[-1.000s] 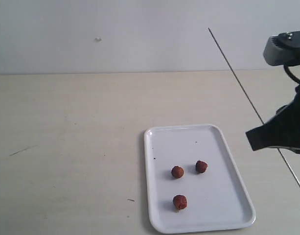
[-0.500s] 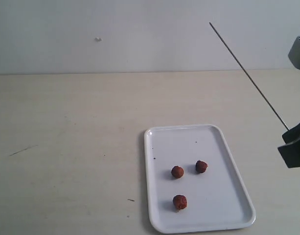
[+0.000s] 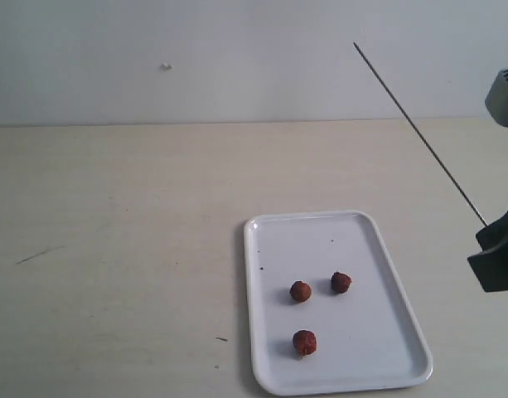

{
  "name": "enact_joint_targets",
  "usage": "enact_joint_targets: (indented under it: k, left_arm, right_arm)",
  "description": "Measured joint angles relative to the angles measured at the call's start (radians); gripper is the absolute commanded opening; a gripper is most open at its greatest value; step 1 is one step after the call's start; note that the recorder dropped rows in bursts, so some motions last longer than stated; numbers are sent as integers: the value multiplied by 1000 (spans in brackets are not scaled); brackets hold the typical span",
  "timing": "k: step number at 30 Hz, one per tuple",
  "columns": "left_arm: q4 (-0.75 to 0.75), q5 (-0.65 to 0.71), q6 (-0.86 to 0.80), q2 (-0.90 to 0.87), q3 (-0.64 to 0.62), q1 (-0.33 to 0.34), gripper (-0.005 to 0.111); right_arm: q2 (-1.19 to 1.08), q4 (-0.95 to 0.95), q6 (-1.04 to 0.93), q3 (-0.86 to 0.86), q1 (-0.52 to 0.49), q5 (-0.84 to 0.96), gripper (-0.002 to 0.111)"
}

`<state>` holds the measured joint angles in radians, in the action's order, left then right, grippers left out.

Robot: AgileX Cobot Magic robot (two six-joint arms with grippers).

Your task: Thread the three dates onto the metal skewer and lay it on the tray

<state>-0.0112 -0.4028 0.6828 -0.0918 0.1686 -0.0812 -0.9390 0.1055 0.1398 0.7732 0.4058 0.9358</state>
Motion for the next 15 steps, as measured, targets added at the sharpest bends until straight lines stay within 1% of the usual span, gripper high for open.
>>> enact_joint_targets:
  k: [5,8,10,12,14,15]
  left_arm:
    - [-4,76,-105,-230,232,0,0]
    - [-23,140,-118,-433,366,0,0]
    - [-58,210,-119,-579,462,0,0]
    - [-84,297,-119,-714,558,-19,0]
    - [-96,428,-135,-852,646,-56,0]
    - [-100,505,-159,-944,706,-91,0]
  right_arm:
    - [0,0,0,-53,0,-31,0]
    - [0,8,3,-56,0,-35,0]
    - [0,39,28,-57,0,-40,0]
    - [0,107,102,-58,0,-43,0]
    - [0,196,199,-58,0,-43,0]
    - [0,242,246,-58,0,-43,0]
